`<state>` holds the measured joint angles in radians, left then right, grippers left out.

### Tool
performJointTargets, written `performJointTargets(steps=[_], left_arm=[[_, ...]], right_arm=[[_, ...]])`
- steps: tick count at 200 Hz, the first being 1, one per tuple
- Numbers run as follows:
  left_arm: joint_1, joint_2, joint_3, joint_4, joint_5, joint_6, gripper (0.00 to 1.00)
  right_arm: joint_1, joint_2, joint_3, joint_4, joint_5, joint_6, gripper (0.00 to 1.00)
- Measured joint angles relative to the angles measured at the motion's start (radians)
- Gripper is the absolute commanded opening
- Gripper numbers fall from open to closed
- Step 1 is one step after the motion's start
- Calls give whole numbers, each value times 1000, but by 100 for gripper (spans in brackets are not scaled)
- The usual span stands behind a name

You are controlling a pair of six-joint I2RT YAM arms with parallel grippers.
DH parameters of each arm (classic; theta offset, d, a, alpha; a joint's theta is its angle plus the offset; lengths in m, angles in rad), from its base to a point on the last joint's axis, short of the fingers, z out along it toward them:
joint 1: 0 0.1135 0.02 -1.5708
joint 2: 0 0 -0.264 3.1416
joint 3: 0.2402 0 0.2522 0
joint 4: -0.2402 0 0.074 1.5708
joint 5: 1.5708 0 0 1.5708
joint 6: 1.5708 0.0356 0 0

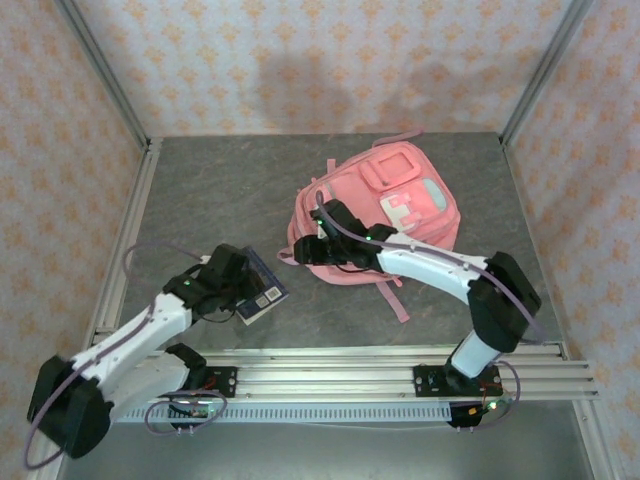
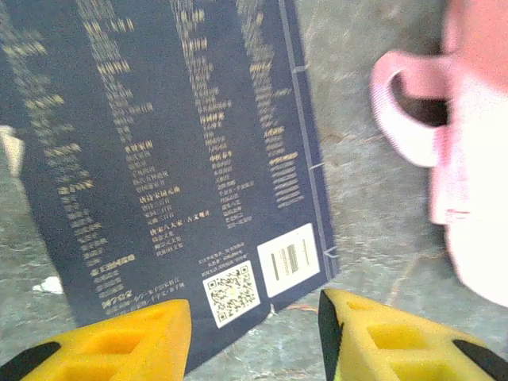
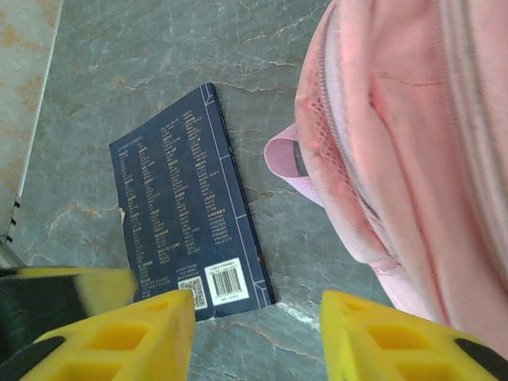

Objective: Pack books, pencil case, and school supplies into a backpack

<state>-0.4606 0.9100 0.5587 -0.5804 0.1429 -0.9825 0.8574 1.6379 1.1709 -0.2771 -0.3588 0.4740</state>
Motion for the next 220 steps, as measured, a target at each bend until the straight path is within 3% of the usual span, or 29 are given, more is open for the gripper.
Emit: performJointTargets(steps=[39,62,113,165,220], left_arm=[[245,-67,-35,-13,32,-2,35],[311,-4,-68,-11,40,16,34],[357,74,-127,82,88,24,38],[365,138,-173,162,122,35,38],[372,137,-181,169,131,53,36]], right_arm=[[70,168,142,-18,32,-6,37],[95,280,245,-47,42,-19,38],[105,481,438,-140,73,-67,46],[105,617,567,-210,56,-104,46],[95,641,597,-209,-111,-118,44]])
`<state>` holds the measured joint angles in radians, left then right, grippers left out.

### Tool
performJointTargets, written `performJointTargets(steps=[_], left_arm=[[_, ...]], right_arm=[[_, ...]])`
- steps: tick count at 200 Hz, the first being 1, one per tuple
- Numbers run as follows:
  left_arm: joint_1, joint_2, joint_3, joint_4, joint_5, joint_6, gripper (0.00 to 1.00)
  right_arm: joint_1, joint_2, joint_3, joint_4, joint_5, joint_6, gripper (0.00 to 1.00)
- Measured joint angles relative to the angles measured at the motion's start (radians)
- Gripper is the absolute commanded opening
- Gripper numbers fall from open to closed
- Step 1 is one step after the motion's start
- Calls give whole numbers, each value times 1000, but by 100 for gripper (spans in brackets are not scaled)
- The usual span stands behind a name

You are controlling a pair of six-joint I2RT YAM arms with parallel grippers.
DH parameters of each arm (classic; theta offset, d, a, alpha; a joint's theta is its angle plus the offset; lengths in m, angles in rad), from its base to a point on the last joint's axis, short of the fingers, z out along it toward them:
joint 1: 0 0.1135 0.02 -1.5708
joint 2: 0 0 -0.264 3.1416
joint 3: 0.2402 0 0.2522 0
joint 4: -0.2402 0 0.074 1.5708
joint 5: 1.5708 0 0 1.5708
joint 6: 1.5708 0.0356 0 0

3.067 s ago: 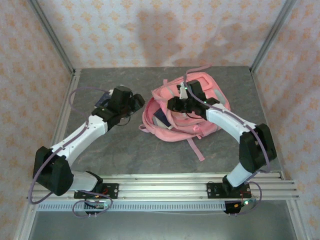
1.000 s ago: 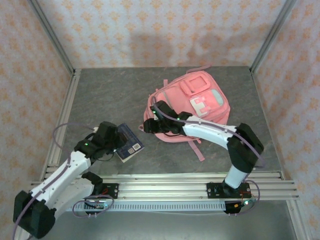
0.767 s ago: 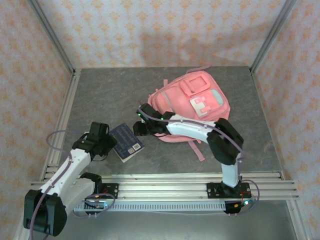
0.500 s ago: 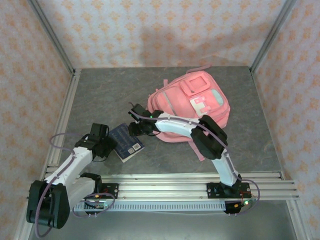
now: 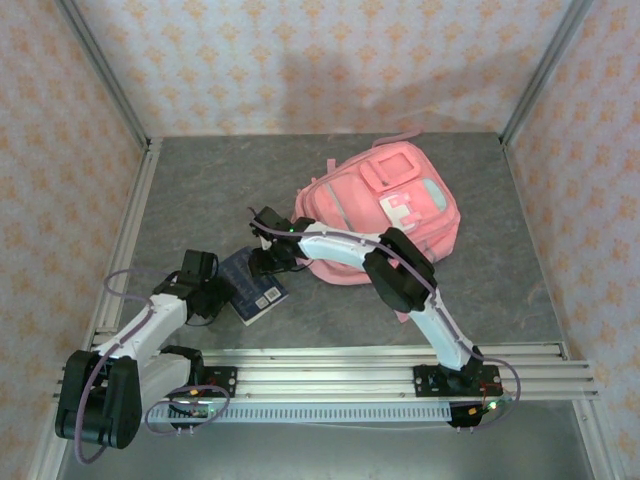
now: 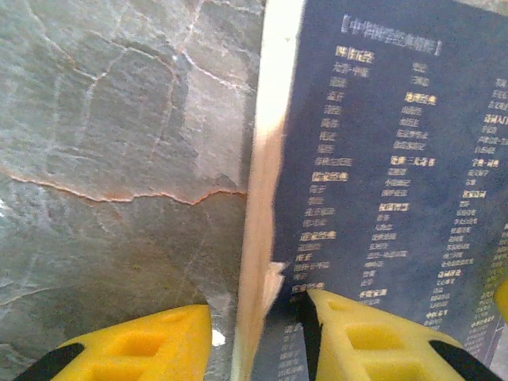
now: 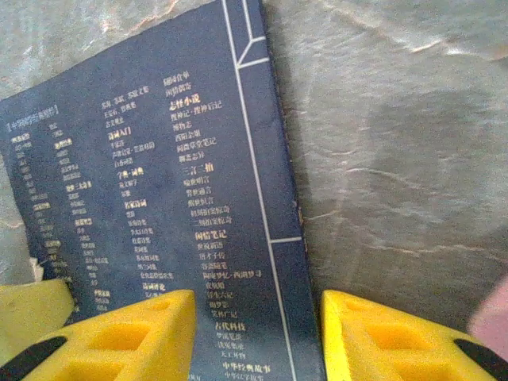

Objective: Pack books, pencil case, and school supplies into a backpack

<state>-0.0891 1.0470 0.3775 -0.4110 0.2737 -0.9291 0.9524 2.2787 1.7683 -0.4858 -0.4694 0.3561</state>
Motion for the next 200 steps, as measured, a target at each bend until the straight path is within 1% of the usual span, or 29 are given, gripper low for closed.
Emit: performJointTargets(steps=[21,72,109,138,155,174,189,200], left_arm=[[0,0,0,0,0,15,34],[0,0,0,-2,2,41,31],[0,-25,-16,4,3,49,31],[3,-52,-33,12,7,59,30],[5,-71,-40,15,9,66,31],[5,-96,-50,20,11,68,30],[5,-108,-56,25,14,68,30],[5,-110,-59,27,15,68,30]], right_arm=[[-11,3,0,0,-69,-2,44],[-41,4,-3,-10,-183,-10,45],[-79,-9,-68,67,-318,64,45],[-99,-25,-137,180,-408,150,45],[-93,-31,-188,304,-500,230,44],[-77,-38,-255,465,-576,336,43],[-66,-38,-291,578,-612,419,41],[-63,-38,-299,613,-626,458,40]])
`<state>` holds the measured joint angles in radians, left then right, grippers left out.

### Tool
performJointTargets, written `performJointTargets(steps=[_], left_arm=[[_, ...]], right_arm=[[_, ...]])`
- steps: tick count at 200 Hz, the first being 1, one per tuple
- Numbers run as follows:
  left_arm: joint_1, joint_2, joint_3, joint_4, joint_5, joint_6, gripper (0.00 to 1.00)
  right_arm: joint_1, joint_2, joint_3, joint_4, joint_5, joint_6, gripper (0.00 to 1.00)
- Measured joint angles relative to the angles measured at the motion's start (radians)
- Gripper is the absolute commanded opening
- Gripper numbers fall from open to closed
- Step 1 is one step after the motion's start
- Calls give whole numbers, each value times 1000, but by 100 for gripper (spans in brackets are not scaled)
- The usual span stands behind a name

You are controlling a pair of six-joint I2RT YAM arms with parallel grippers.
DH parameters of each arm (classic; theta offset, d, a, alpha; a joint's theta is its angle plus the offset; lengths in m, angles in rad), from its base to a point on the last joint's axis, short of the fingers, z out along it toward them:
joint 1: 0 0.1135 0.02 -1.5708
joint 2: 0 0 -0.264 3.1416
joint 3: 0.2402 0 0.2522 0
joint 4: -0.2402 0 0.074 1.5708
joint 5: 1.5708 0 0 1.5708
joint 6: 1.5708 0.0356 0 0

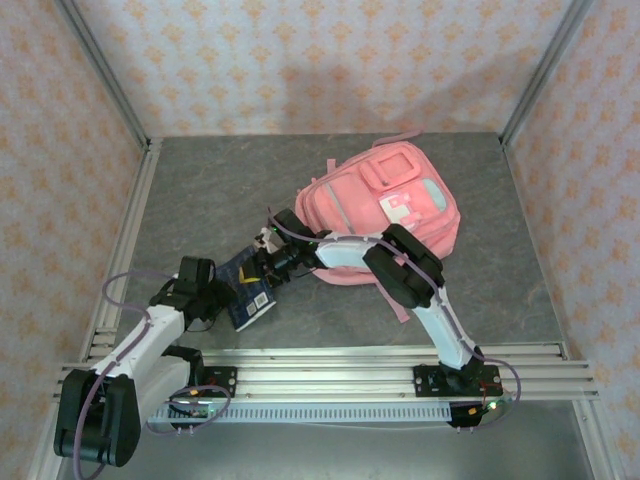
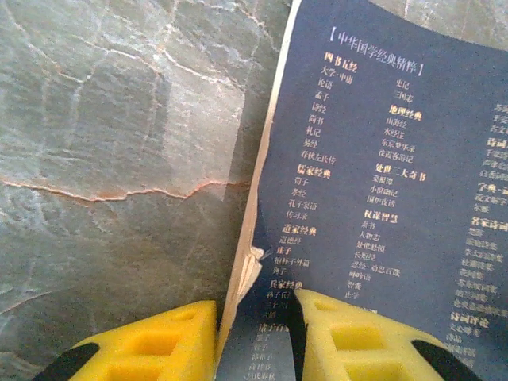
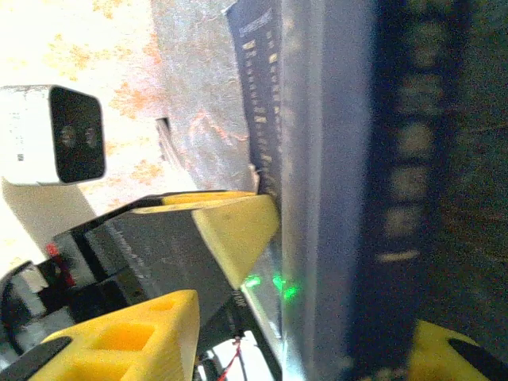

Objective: Pack books, pencil case, and school supplies into a backpack

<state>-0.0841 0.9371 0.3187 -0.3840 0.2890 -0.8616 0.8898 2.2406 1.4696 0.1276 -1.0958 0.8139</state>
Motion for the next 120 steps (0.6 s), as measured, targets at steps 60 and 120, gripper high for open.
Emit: performJointTargets(steps=[60,120], left_arm=[[-1,-6,-2,16,42,0,37],[-18,-154,7,-43,159,-34,72]], right_arm=[[-12,0,45,-186,76,-130,4],[-64,-227,-138,-193,306,-164,0]])
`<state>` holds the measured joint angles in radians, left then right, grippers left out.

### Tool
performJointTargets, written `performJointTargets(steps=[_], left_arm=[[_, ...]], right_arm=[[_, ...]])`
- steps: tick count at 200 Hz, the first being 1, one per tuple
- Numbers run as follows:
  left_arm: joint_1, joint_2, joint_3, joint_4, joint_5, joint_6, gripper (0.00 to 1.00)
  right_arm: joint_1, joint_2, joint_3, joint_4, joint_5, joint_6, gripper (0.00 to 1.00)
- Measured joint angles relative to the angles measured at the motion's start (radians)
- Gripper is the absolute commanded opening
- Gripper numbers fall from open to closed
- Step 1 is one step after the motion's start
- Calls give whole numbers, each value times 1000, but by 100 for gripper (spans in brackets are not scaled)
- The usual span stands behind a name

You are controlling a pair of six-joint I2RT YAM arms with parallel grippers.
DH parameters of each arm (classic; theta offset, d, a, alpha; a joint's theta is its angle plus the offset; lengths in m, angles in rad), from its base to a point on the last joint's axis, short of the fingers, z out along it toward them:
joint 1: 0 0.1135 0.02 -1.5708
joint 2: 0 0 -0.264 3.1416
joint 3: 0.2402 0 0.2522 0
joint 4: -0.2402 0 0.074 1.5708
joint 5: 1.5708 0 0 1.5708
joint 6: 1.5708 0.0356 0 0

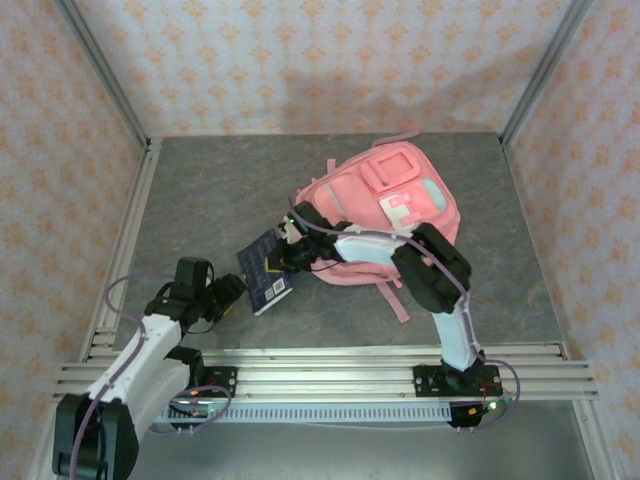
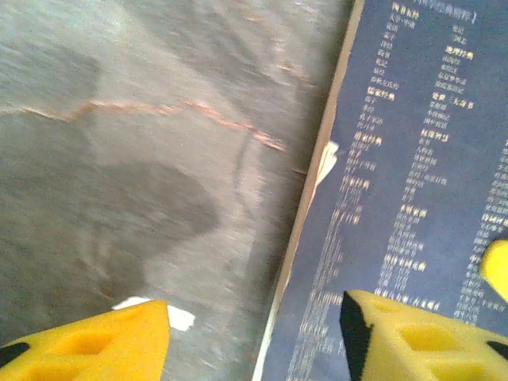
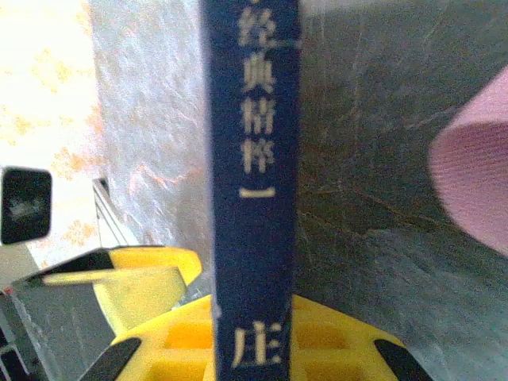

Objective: Pack books, pencil case, and school supplies into a backpack

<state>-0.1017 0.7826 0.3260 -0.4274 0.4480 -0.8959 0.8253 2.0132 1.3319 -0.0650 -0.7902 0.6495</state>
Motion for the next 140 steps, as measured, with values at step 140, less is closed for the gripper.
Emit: performJointTargets(steps=[140], left_arm=[[-264,-205,199,181,-27,-302,84]], right_arm=[[35,-447,-561,914,702,486,0]])
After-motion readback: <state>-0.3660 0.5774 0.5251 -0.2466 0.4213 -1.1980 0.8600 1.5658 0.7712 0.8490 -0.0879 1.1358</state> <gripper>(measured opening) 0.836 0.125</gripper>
